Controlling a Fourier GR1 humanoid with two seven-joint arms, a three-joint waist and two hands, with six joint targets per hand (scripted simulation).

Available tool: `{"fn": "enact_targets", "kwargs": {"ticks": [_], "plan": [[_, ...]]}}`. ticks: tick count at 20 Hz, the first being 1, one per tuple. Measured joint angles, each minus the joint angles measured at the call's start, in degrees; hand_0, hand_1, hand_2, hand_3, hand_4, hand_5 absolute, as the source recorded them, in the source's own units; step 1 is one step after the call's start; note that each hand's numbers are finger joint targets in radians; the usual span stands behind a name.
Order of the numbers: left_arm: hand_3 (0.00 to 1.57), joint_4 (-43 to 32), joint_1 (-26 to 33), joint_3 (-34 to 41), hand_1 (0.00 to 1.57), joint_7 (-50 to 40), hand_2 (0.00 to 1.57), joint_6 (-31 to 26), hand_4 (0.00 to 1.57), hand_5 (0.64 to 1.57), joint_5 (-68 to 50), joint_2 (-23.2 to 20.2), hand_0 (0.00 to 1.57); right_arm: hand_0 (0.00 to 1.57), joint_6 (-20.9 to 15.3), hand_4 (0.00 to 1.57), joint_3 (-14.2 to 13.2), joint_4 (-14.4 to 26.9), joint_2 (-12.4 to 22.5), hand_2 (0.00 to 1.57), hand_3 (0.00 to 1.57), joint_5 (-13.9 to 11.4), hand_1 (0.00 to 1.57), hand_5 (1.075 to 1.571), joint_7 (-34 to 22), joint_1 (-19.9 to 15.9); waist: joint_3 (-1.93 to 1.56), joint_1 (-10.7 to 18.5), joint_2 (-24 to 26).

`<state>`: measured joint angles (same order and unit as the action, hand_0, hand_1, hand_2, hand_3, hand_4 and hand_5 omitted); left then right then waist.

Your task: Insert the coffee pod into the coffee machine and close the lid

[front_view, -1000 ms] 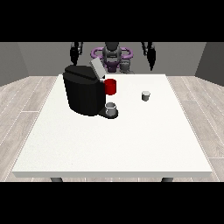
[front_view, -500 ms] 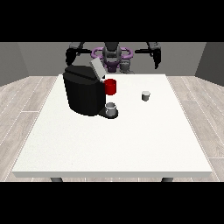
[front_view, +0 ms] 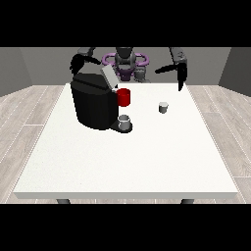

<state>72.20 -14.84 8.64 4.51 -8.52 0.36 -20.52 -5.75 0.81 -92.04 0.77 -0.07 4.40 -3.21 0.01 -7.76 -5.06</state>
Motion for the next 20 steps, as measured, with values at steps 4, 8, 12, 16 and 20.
{"fn": "enact_targets", "kwargs": {"ticks": [4,8,12,16,20], "plan": [[0.0,-6.2,-3.8,0.7,0.0,0.1,0.0,-0.2,0.0,1.571,1.7,-1.3,0.0,0.0,0.4,0.12,0.3,0.2,-0.2,0.0,0.0,0.3,0.0,1.571,1.6,-0.3,0.0,-1.1,-2.0],[0.0,-12.5,-7.0,1.5,0.0,1.1,0.0,0.2,0.0,1.571,3.4,-2.3,0.0,0.0,0.7,0.28,0.2,-0.3,-0.1,0.0,0.0,0.7,0.0,1.571,1.5,-1.1,0.01,-2.0,-3.8],[0.0,-17.3,-9.6,1.1,0.0,1.9,0.0,0.0,0.0,1.571,5.4,-3.0,0.0,0.0,0.4,0.34,0.0,0.7,0.5,0.0,0.0,0.9,0.0,1.571,0.6,-2.4,0.02,-1.6,-5.1],[0.0,-19.9,-12.0,-0.7,0.0,1.2,0.2,0.5,0.0,1.571,8.6,-3.0,0.0,0.0,0.0,0.39,-1.9,3.5,1.2,0.0,0.0,1.3,0.0,1.571,-0.1,-5.0,0.0,-0.8,-5.6],[0.22,-22.2,-12.3,-3.0,0.22,2.3,0.53,1.8,0.0,1.571,12.1,-1.5,0.22,0.0,-1.5,0.39,-2.2,6.0,0.9,0.0,0.0,0.2,0.0,1.571,-0.8,-5.5,0.01,0.2,-4.7]]}}
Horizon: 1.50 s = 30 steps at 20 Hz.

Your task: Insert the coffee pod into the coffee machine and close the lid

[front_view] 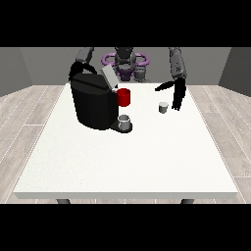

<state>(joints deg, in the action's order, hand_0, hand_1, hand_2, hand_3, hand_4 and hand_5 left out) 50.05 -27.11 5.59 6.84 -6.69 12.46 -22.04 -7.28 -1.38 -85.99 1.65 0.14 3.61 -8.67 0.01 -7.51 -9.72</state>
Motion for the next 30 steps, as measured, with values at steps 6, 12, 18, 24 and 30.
{"fn": "enact_targets", "kwargs": {"ticks": [6,12,18,24,30], "plan": [[0.48,-5.5,-3.1,-0.1,0.62,0.9,0.74,2.0,0.0,1.571,3.4,-0.4,0.62,0.0,-0.9,0.42,-0.2,2.1,0.0,0.0,0.0,-1.0,0.0,1.571,-0.4,-2.1,0.0,-0.1,-1.4],[0.44,-9.4,-4.2,-1.9,0.54,3.7,0.69,4.0,0.0,1.571,8.4,-2.0,0.54,0.0,-1.9,0.39,0.3,3.3,-0.3,0.0,0.0,-2.2,0.0,1.571,0.0,-3.4,0.01,-0.4,-3.0],[0.62,-13.5,-5.7,-2.3,0.72,7.0,0.85,7.5,0.15,1.571,12.4,-3.5,0.72,0.0,-1.5,0.43,1.4,1.3,-0.2,0.0,0.0,-1.8,0.0,1.571,-1.9,-3.4,0.0,-2.1,-3.3],[0.75,-16.3,-7.6,-1.8,0.84,8.5,0.97,12.5,0.38,1.571,14.9,-2.1,0.84,0.0,-2.0,0.49,1.7,0.8,-0.2,0.0,0.0,-2.2,0.0,1.571,-3.8,-3.7,-0.04,-2.2,-3.0],[0.79,-18.5,-9.0,-2.6,0.97,9.5,1.05,15.0,0.32,1.571,18.2,-3.0,0.97,0.0,-1.9,0.51,1.1,1.0,-0.3,0.0,0.0,-1.5,0.0,1.571,-3.6,-4.4,-0.03,-2.5,-3.7]]}}
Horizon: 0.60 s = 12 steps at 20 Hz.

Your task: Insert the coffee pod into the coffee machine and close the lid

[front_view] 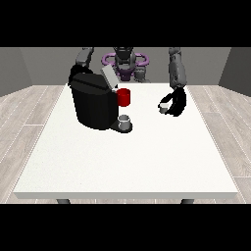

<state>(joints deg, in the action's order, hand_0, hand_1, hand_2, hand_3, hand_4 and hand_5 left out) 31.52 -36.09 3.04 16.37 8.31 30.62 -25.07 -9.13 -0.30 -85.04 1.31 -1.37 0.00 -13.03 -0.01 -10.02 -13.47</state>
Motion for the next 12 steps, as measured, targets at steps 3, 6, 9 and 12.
{"fn": "enact_targets", "kwargs": {"ticks": [3,6,9,12], "plan": [[1.18,-0.4,-0.4,-0.7,1.17,0.4,1.29,0.8,0.41,1.571,1.7,0.0,1.17,0.0,0.7,0.52,-1.0,1.3,0.1,0.0,0.0,1.0,0.0,1.571,2.2,0.5,-0.09,0.1,-0.2],[1.41,-1.0,-0.7,-0.9,1.32,1.8,1.43,0.8,0.55,1.571,2.5,0.0,1.32,0.0,-0.1,0.43,-0.3,2.0,-0.1,0.0,0.0,1.3,0.0,1.571,2.7,1.4,-0.04,0.5,0.4],[1.41,-0.6,-2.2,-1.3,1.48,2.0,1.47,-1.0,0.63,1.571,2.9,0.5,1.48,0.0,0.1,0.4,-1.0,3.4,0.1,0.0,0.0,1.7,0.0,1.571,2.6,1.0,-0.01,0.9,1.7],[1.35,0.7,-4.2,-1.5,1.39,2.5,1.41,-3.7,0.58,1.571,2.5,0.6,1.39,0.0,0.9,0.45,-2.1,5.2,0.6,0.0,0.0,2.7,0.0,1.571,2.8,0.9,0.0,1.1,2.9]]}}
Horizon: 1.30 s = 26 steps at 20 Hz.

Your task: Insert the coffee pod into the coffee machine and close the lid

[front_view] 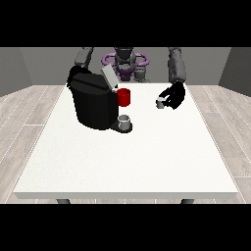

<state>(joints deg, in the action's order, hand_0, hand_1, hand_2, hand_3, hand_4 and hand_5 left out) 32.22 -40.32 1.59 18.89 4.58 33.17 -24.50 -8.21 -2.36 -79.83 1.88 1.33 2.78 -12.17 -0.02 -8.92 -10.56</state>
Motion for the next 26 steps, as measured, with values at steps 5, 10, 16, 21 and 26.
{"fn": "enact_targets", "kwargs": {"ticks": [5,10,16,21,26], "plan": [[1.3,2.4,-3.3,-0.7,1.26,-1.0,1.32,-4.0,0.53,1.571,0.2,0.7,1.26,0.0,-0.9,0.5,-0.6,3.3,-0.7,0.0,0.0,0.0,0.0,1.571,0.6,-0.4,0.01,0.9,2.2],[1.29,4.3,-7.3,-0.6,1.26,-3.0,1.33,-7.0,0.54,1.571,0.5,0.8,1.26,0.0,-0.6,0.51,-1.2,6.1,-0.4,0.0,0.0,0.1,0.0,1.571,1.6,-2.5,0.0,0.9,2.2],[1.29,5.5,-9.8,-0.2,1.27,-5.1,1.34,-8.7,0.55,1.571,1.0,1.4,1.27,0.0,0.8,0.5,-1.2,7.1,0.2,0.0,0.0,0.6,0.0,1.571,2.0,-2.6,0.01,-0.1,3.1],[1.23,5.7,-13.3,1.3,1.02,-6.3,1.21,-10.0,0.5,1.571,0.9,-0.2,1.02,0.0,1.1,0.5,0.7,5.6,-0.8,0.0,0.0,0.7,0.0,1.571,1.8,-2.4,0.01,-2.2,3.2],[1.2,5.4,-18.3,3.4,1.24,-9.7,1.26,-11.2,0.48,1.571,0.2,-1.0,1.24,0.0,1.8,0.53,0.8,4.8,-0.5,0.0,0.0,0.9,0.0,1.571,1.9,-4.0,0.01,-4.4,1.7]]}}
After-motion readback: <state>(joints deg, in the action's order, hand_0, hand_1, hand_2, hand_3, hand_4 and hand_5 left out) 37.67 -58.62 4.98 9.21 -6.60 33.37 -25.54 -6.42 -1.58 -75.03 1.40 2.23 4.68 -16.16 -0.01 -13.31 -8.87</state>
